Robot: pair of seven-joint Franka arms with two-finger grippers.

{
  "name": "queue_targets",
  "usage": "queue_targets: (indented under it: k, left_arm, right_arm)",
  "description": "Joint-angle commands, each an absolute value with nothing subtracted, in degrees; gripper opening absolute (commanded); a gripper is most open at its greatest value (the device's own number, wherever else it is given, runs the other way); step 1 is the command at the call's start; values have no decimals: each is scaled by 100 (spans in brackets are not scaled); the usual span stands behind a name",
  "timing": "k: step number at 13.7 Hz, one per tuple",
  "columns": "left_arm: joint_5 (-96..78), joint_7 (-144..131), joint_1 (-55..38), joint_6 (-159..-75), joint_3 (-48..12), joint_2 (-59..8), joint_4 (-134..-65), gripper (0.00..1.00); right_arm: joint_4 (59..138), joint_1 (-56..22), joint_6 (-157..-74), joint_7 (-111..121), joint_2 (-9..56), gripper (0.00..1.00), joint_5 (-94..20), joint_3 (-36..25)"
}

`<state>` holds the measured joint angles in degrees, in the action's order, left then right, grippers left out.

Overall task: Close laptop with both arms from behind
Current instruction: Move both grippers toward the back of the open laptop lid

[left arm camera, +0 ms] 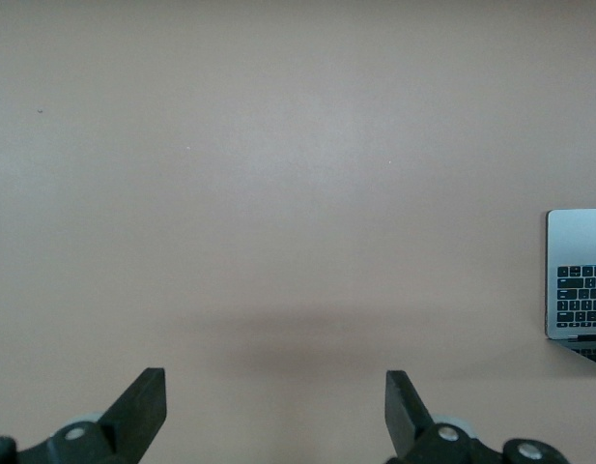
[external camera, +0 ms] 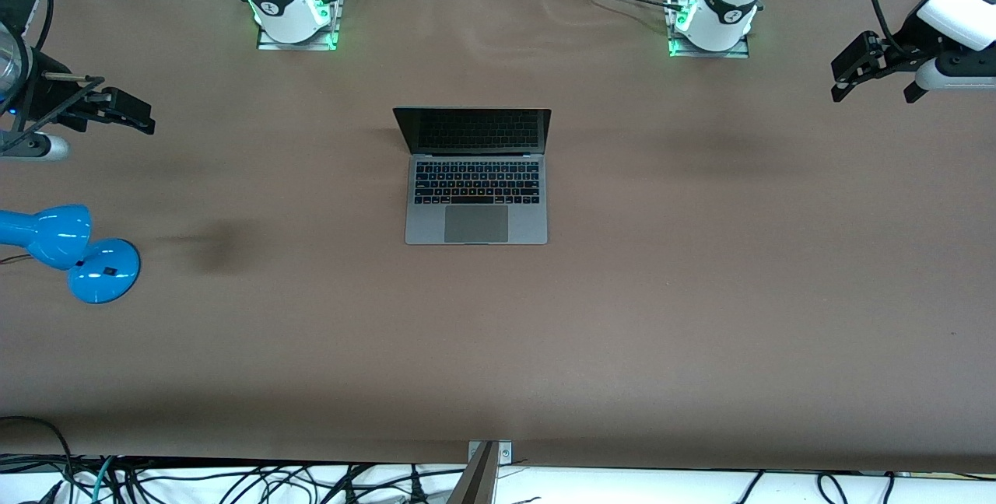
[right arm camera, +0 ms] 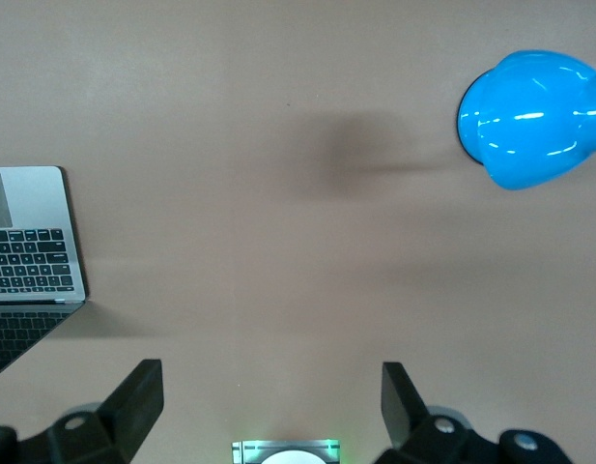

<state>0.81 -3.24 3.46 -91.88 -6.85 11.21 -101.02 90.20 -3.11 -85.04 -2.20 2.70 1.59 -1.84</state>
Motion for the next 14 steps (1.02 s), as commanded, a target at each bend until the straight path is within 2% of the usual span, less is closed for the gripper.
queue_targets:
  k: [1, 10, 14]
  left_arm:
    - [-44, -299, 396, -9167, -694, 1090, -9880, 100]
    - [0, 35, 317, -9106, -721, 853, -9818, 100]
    - [9, -53, 237, -9105, -1151, 756, -9809, 100]
  right_arm:
    - [9123, -316, -8543, -255, 149, 100, 70, -202]
    - [9105, -316, -8805, -281, 132, 100, 62, -202]
    - [9114, -325, -9000, -272, 114, 100, 53, -193]
